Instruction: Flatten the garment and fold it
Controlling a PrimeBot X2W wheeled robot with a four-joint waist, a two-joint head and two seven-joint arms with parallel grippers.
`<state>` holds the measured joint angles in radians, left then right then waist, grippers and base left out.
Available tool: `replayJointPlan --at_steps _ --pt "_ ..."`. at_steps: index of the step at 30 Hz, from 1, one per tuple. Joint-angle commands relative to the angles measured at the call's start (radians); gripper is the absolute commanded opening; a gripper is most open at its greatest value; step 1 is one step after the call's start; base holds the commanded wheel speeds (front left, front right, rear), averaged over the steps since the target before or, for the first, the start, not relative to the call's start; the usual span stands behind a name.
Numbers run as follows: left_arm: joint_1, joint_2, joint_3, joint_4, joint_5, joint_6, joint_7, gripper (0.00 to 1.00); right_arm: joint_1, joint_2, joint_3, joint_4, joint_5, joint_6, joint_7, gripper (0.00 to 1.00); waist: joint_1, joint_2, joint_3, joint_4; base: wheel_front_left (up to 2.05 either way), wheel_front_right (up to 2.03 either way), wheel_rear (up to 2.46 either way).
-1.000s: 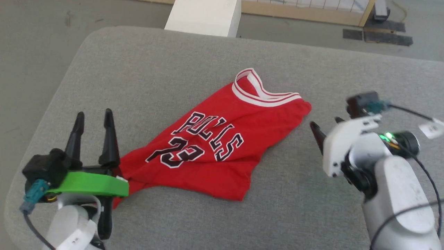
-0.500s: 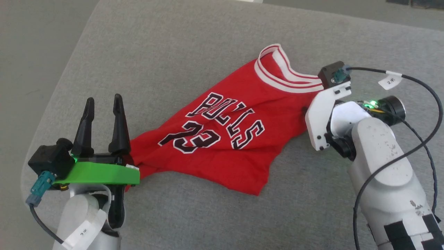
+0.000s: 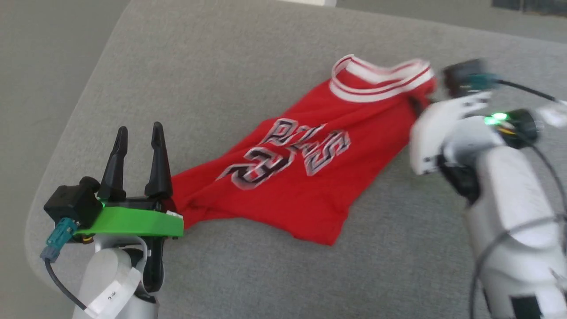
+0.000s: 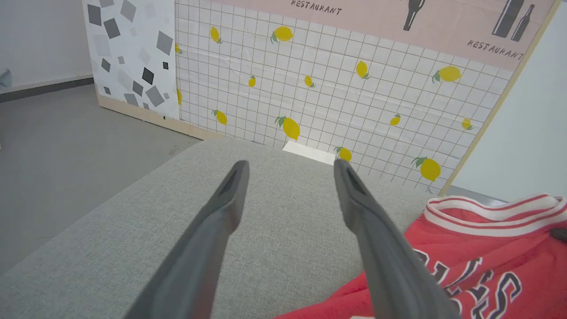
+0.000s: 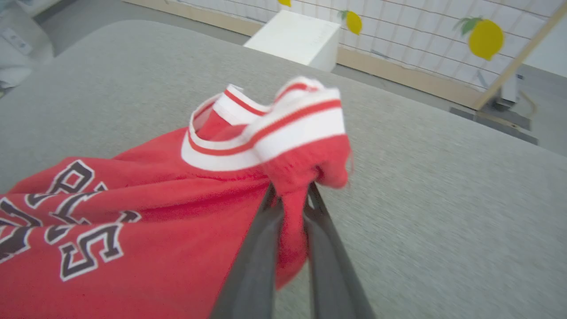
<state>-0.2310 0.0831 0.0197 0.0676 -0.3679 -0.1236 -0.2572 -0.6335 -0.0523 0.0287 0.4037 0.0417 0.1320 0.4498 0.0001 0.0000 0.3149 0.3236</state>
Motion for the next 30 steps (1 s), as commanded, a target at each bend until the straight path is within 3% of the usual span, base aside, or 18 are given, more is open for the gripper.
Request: replayJointPlan --at_steps 1,7,10,14,15,16,22,25,30 --pt "-0.001 0.008 0.001 -0.001 0.002 -0.007 -0.004 1.00 0.055 -0.017 -0.046 -0.079 0.010 -0.001 -0.010 0.00 -0.0001 0.0000 -0.055 -0.048 0.00 0.00 0.00" --pt "0.027 0.018 0.010 -0.004 0.005 -0.007 -0.004 1.00 0.371 -0.028 -0.322 -0.418 -0.004 -0.001 0.112 0.00 -0.0001 0.0000 -0.109 -0.097 0.00 0.00 0.00" --pt "0.033 0.020 0.005 -0.003 0.001 -0.007 -0.004 1.00 0.523 -0.019 -0.430 -0.499 -0.004 -0.001 0.192 0.00 -0.0001 0.0000 -0.119 -0.114 0.00 0.00 0.00" --pt "0.038 0.026 -0.003 0.011 -0.005 -0.007 -0.004 1.00 0.644 -0.002 -0.501 -0.506 0.034 -0.001 0.295 0.00 -0.0001 0.0000 -0.128 -0.134 0.00 0.00 0.00" --pt "0.039 0.027 -0.004 0.015 -0.006 -0.007 -0.004 1.00 0.657 0.000 -0.508 -0.508 0.036 -0.001 0.301 0.29 -0.0001 0.0000 -0.130 -0.139 0.00 0.00 0.00" --pt "0.041 0.028 -0.006 0.021 -0.007 -0.007 -0.004 1.00 0.659 0.001 -0.515 -0.505 0.052 -0.001 0.297 1.00 -0.0001 0.0000 -0.132 -0.144 0.00 0.00 0.00" --pt "-0.010 0.034 -0.071 0.048 -0.048 -0.007 0.052 1.00 0.594 0.002 -0.561 -0.502 0.158 -0.001 0.119 1.00 -0.0001 0.0000 -0.149 -0.181 0.00 0.00 0.00" --pt "-0.114 0.027 -0.165 0.076 -0.082 -0.007 0.143 1.00 0.571 0.002 -0.571 -0.510 0.157 -0.001 0.050 1.00 -0.0001 0.0000 -0.150 -0.204 0.00 0.00 0.00" --pt "-0.330 -0.009 -0.317 0.160 -0.190 -0.007 0.338 1.00 0.556 0.002 -0.528 -0.525 0.154 -0.001 0.036 1.00 -0.0001 0.0000 -0.128 -0.265 0.00 0.00 0.00"
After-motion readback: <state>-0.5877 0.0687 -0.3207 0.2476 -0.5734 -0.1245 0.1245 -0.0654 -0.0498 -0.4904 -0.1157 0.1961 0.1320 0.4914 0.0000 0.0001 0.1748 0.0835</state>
